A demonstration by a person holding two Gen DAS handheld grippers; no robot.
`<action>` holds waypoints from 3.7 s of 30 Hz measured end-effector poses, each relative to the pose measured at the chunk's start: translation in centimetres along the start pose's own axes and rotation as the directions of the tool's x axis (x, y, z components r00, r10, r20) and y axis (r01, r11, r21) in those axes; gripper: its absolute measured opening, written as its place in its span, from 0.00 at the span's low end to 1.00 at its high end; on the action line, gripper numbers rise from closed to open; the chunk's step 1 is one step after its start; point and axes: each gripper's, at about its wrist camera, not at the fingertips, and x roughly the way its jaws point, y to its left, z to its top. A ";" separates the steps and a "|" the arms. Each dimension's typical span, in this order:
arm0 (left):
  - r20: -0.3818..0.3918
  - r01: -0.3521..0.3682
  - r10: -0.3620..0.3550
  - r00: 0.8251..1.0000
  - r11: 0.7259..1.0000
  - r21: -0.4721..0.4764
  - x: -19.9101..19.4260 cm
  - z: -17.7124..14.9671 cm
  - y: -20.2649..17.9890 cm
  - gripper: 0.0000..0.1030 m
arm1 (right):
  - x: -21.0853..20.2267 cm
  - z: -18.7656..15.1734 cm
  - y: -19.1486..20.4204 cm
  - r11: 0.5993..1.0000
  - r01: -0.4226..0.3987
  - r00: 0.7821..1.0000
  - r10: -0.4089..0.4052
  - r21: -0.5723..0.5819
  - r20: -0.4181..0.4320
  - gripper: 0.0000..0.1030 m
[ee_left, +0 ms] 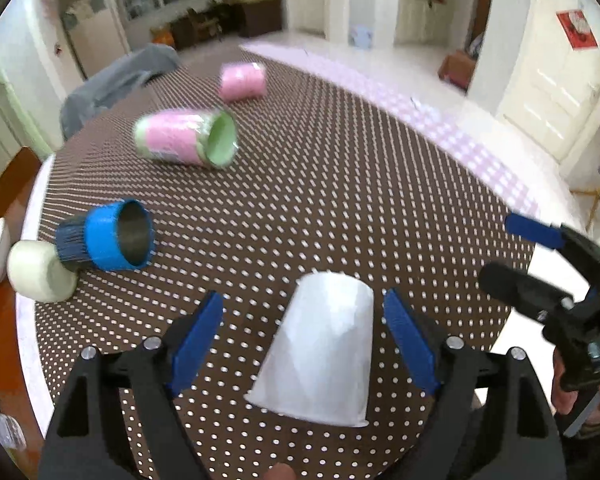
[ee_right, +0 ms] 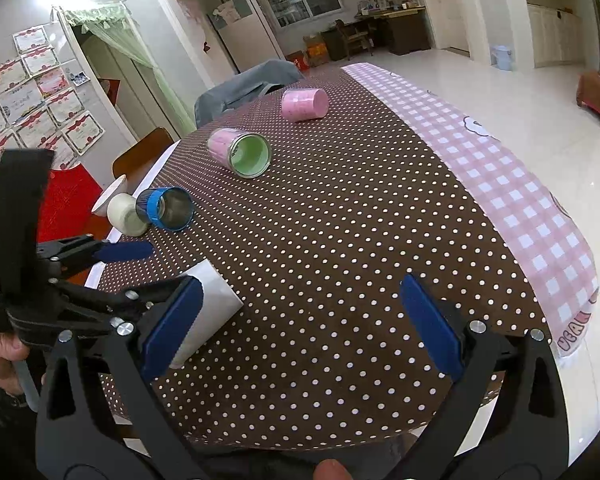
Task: Flip cup upside down
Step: 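Lower the white cup to the table and open the left gripper, then grasp the white cup with the right gripper around its body, then set the white cup upside down on the table and open the right gripper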
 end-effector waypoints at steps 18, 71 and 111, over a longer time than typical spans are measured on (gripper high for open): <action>0.265 -0.137 0.201 0.943 0.961 -0.242 -8.6 -4.6 2.8 0.91 | -1.0 0.9 5.3 0.994 -0.028 0.999 0.029 -0.108 0.014 0.94; 0.363 -0.293 0.454 0.814 0.859 -0.419 -11.0 -12.1 8.9 0.91 | 8.3 1.5 6.5 0.919 0.032 0.851 0.182 0.393 -0.492 0.94; 0.303 -0.307 0.454 0.838 0.851 -0.426 -10.1 -12.7 5.5 0.91 | 6.6 2.9 9.1 0.991 -0.130 0.970 0.130 0.011 -0.204 0.61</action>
